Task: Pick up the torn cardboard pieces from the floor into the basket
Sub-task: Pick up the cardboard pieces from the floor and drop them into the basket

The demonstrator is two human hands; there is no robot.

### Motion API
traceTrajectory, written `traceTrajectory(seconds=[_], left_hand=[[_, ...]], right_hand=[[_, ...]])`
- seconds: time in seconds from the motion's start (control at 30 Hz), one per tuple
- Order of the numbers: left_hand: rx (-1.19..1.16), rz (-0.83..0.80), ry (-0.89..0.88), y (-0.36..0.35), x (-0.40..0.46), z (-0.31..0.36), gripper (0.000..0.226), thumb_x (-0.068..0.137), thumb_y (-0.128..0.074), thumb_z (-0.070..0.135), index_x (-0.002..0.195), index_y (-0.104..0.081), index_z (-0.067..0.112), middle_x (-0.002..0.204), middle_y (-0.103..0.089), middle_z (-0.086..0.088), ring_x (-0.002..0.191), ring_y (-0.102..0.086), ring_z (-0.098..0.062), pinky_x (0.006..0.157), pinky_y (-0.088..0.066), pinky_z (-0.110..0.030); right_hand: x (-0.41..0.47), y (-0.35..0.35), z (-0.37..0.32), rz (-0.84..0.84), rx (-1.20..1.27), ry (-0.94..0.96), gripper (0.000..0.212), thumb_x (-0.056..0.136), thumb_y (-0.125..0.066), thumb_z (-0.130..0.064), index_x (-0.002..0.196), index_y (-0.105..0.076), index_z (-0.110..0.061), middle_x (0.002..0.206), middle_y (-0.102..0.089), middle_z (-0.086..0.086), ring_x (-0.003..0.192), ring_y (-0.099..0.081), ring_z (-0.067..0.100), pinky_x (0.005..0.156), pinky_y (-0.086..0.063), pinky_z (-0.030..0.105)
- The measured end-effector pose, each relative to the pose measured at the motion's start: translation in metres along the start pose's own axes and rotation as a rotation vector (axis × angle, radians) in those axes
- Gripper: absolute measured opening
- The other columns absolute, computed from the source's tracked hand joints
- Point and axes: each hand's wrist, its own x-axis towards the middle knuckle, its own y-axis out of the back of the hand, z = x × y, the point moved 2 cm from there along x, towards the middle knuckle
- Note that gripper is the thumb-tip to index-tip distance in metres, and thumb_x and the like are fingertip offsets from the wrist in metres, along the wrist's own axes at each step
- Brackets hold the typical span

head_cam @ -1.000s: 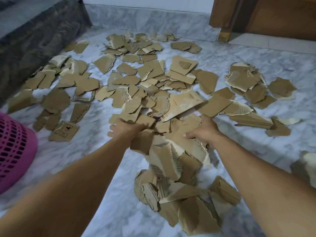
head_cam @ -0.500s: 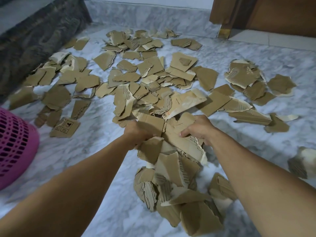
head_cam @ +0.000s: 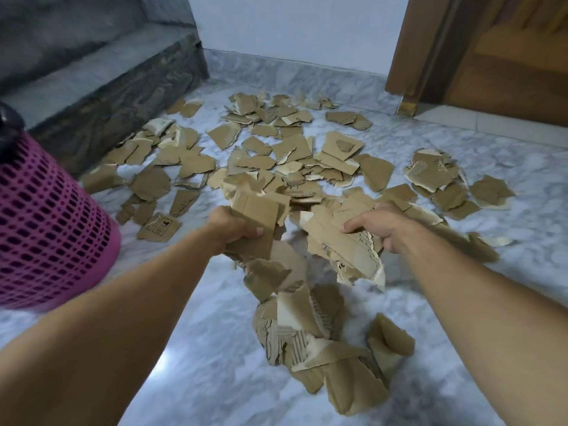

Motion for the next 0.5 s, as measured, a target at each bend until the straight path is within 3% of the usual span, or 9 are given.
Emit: traceTrajectory(seconds=[0.07,0.2,0.3,0.5], left_hand=[[-0.007,0.052,-0.037,0.016,-0.018,0.010,0.049,0.067,-0.085,0.005,0.102,-0.051,0.009,0.088,-0.057,-0.006,0.084,-0.060,-0.026,0.067,-0.056,-0.041],[-0.035,0.141,-0.085,0.050,-0.058,0.026,0.048,0.068,-0.085,0.006,0.099,-0.048,0.012,0.091,-0.056,-0.006,0.089,-0.059,-0.026,0.078,-0.056,-0.039],[-0.064,0.219,-0.115,0.076,-0.088,0.037,0.049,0.066,-0.087,0.008,0.097,-0.049,0.013,0.094,-0.057,-0.007,0.093,-0.060,-0.027,0.086,-0.055,-0.042],[-0.086,0.327,-0.164,0.141,-0.150,0.049,0.050,0.066,-0.087,0.012,0.104,-0.055,0.012,0.097,-0.062,-0.006,0.093,-0.063,-0.025,0.080,-0.056,-0.036]], right_hand=[[-0.014,0.004,-0.017,0.024,-0.011,0.044,0.061,0.055,-0.090,-0.002,0.106,-0.056,-0.003,0.104,-0.068,0.014,0.094,-0.067,0.028,0.080,-0.057,0.038],[-0.055,0.005,-0.053,0.044,-0.025,0.145,0.075,0.056,-0.091,-0.007,0.119,-0.049,-0.005,0.113,-0.062,0.011,0.102,-0.061,0.027,0.084,-0.053,0.036],[-0.083,0.004,-0.079,0.047,-0.017,0.203,0.075,0.057,-0.090,-0.008,0.120,-0.051,-0.004,0.112,-0.061,0.010,0.096,-0.059,0.024,0.074,-0.048,0.029],[-0.144,-0.021,-0.128,-0.005,-0.066,0.301,0.077,0.050,-0.092,-0.018,0.115,-0.054,-0.004,0.109,-0.062,0.011,0.097,-0.061,0.027,0.060,-0.044,0.027]])
